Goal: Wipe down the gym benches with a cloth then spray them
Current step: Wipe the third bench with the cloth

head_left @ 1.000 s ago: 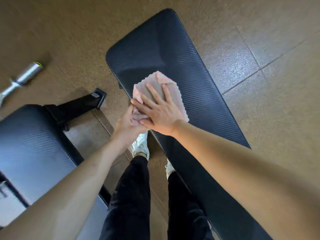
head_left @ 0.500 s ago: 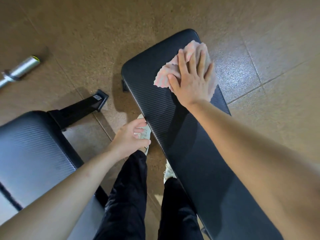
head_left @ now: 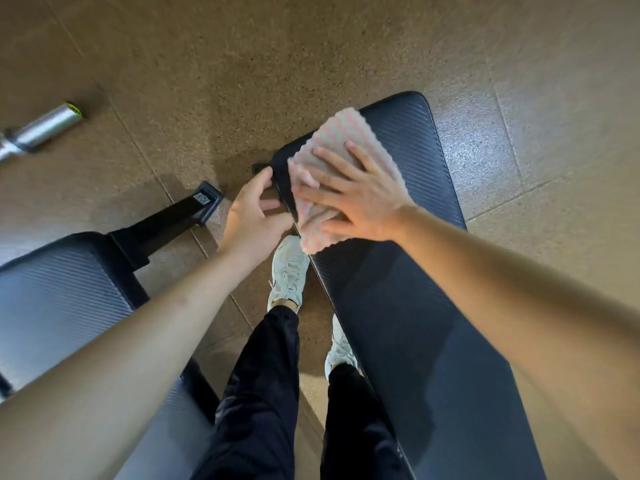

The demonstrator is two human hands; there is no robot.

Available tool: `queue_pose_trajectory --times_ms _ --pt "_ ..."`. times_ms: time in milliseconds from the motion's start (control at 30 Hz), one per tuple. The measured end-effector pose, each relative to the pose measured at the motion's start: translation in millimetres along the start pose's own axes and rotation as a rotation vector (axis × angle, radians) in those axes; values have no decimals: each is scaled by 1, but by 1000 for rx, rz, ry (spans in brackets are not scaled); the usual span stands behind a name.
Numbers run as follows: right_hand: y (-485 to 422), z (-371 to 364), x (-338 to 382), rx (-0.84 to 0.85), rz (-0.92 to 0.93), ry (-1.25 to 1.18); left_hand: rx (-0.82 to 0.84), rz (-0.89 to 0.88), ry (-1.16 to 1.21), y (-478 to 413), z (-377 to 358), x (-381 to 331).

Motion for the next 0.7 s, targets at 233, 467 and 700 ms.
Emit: queue_pose_trajectory --times_ms 233,467,700 --pt "-17 19 -103 -37 -809 -249 63 0 18 0 4 0" --pt "-66 25 -44 66 -639 -345 3 -24 21 -14 26 8" --pt "-63 44 -4 -191 -501 -552 -194 -179 -57 -40 61 -13"
Point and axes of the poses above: each hand's wrist, its own y-axis away from the middle knuckle, its own z-axis out of the back of the hand, x = y × z, the point moved 7 cm from there along -y, towards the middle knuckle, and after that the axes turned 9 degrees about -z, right-handed, at the moved point
